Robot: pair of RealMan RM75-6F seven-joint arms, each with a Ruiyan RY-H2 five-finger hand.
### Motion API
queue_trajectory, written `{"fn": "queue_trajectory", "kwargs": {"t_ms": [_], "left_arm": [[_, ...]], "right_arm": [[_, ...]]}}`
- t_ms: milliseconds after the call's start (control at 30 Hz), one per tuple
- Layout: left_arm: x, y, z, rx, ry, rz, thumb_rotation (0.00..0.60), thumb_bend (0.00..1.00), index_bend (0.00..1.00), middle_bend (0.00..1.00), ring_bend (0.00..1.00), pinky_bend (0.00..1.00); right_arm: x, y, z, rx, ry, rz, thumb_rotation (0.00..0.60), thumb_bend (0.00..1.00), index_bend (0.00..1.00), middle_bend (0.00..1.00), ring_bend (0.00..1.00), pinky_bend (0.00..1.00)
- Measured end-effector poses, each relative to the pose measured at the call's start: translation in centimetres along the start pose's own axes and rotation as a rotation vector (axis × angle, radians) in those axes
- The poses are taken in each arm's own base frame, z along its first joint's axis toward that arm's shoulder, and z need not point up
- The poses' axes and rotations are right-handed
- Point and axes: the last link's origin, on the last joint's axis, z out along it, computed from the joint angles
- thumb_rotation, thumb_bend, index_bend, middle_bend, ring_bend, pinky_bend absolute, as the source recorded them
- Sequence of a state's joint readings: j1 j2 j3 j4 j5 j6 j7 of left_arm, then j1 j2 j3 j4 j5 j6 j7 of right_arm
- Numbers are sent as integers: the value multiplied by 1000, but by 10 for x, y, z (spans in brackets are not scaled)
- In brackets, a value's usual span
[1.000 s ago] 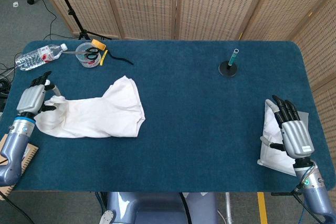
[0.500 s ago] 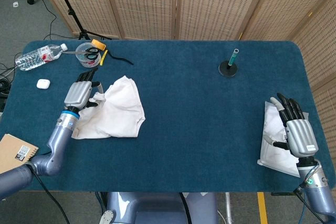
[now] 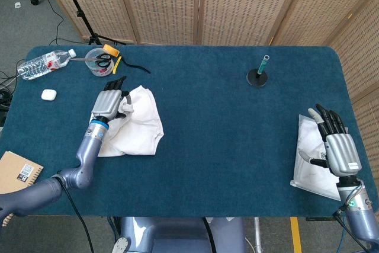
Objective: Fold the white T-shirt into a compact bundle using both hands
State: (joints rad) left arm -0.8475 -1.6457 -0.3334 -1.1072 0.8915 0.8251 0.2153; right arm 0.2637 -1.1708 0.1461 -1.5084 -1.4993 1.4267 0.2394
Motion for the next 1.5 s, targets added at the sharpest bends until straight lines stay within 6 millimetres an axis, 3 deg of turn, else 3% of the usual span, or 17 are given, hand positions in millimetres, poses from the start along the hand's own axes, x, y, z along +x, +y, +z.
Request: {"fn": "queue_trajectory", "kwargs": {"t_ms": [533,600,700,733,800,967,1200,1500], "left_arm": [[-35,33,22,4,-40,29,600,576,762,0,0,0],[-37,36,23,-1,-44,26,600,510,644,0,0,0],[-41,40,24,-12,-56,6,600,365,184,0,0,0],[-42,42,24,-20,-54,-2,600,326,71,0,0,0],[-43,45,24,-36,-49,-7,600,278,8,0,0,0],[-42,47,23,-71,-29,-17,600,150,0,0,0,0],[-26,39,13,-115,4,-38,600,148,0,0,0,0],[34,-18,-20,-158,52,7,600,223,0,0,0,0]], "right_arm": [[3,3,1,-11,6,14,600,0,0,0,0,0],[3,4,1,-12,5,15,600,0,0,0,0,0],[2,4,1,-12,2,14,600,0,0,0,0,0],[2,4,1,-12,2,15,600,0,0,0,0,0],[2,4,1,-12,2,16,600,0,0,0,0,0],[2,3,0,-9,-1,12,600,0,0,0,0,0],[1,1,0,-2,-1,9,600,0,0,0,0,0],[-2,-3,-2,11,-9,-1,600,0,0,0,0,0]]}}
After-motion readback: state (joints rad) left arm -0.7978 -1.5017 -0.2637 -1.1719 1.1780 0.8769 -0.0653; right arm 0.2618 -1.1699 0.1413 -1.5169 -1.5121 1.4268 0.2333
